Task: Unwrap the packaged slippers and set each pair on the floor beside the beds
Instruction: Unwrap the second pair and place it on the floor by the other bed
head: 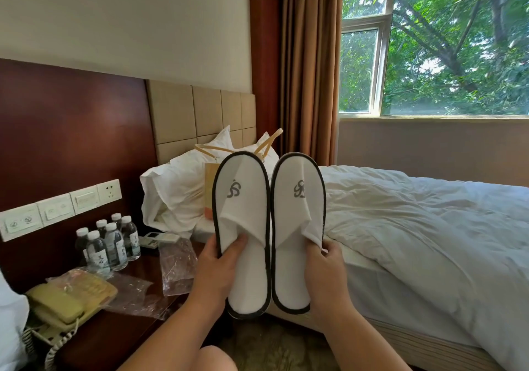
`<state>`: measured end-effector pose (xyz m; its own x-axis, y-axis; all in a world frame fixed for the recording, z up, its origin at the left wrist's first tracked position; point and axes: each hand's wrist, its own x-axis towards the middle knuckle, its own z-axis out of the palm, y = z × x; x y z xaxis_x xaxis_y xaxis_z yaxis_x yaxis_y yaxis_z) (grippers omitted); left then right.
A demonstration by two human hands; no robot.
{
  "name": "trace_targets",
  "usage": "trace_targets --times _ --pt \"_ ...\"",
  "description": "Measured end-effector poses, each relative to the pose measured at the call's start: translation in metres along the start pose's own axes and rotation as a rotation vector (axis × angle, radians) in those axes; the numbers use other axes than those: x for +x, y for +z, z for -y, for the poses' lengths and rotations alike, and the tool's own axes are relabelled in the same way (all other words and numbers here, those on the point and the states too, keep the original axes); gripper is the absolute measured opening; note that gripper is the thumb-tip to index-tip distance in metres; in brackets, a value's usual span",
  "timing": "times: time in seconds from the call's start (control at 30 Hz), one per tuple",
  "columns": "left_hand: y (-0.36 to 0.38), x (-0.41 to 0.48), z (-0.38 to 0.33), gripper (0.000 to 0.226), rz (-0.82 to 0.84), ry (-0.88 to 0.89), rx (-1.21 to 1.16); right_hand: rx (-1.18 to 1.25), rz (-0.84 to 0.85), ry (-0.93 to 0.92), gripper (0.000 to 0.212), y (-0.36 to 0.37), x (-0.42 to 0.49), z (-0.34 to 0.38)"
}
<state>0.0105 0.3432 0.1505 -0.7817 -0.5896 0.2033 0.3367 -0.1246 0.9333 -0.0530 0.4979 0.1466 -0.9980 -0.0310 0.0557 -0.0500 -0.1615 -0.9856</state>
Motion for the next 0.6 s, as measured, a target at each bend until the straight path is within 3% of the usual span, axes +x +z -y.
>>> trace_targets --times 0.4,0.6 --pt "0.000 -0.004 -0.015 0.019 -0.007 0.018 -0.011 -0.021 0.009 0.001 0.008 0.008 -0.006 0.010" --pt "0.003 -0.005 -0.021 0.017 0.009 0.029 0.031 -0.025 0.044 0.007 0.023 0.014 -0.012 0.020"
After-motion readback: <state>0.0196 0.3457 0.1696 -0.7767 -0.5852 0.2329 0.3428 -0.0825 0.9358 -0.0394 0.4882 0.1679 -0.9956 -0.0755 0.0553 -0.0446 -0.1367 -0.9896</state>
